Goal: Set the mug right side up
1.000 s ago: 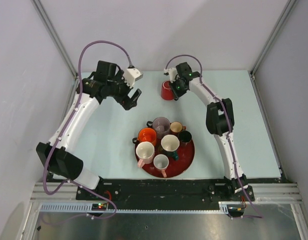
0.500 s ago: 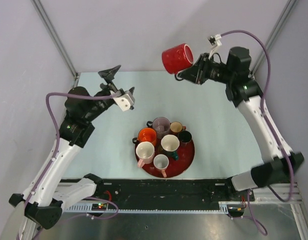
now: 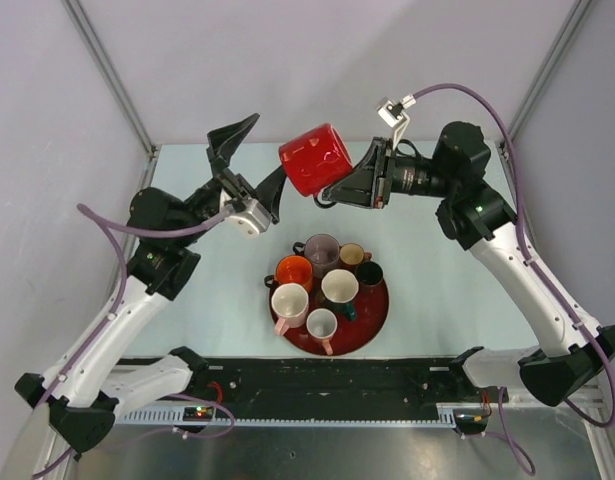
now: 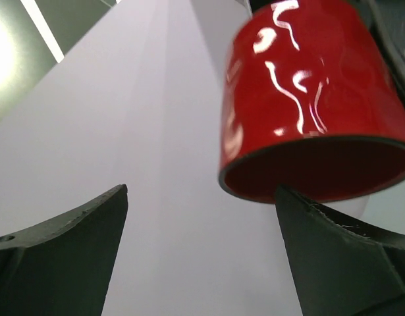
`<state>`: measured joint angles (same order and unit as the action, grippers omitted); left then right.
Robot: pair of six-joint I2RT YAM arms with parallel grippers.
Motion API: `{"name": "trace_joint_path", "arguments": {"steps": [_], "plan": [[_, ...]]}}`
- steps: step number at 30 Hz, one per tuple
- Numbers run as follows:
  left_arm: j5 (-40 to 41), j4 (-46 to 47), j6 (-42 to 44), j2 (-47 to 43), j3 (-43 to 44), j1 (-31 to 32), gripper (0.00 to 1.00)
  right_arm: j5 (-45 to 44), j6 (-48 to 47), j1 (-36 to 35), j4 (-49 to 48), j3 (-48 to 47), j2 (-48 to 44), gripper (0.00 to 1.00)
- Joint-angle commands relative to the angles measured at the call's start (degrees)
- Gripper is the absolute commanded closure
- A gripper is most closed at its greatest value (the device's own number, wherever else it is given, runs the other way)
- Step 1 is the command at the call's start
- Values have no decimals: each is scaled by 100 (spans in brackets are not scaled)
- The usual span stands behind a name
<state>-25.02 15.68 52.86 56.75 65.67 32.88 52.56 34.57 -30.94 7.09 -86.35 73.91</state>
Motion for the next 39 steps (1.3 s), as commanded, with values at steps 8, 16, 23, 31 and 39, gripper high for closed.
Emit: {"name": "trace_joint_path", "arguments": {"steps": [8, 16, 23, 31, 39], "plan": [[-251, 571, -129, -95, 80, 177, 28, 255, -239, -329, 180, -434, 101, 100], [-38, 516, -257, -57, -100, 250, 97, 252, -350, -210, 707, -418, 123, 82], [975, -1760, -957, 338, 656, 603, 100, -966, -626, 776, 2282, -58, -328, 3], [1902, -4640, -2604, 1451, 1996, 1583, 100, -3366, -1375, 2040, 4264, 671, -1511, 1], [1965, -6696, -4243, 2977, 3148, 2861, 100, -4510, -1938, 2542, 4898, 1407, -2080, 1]]}}
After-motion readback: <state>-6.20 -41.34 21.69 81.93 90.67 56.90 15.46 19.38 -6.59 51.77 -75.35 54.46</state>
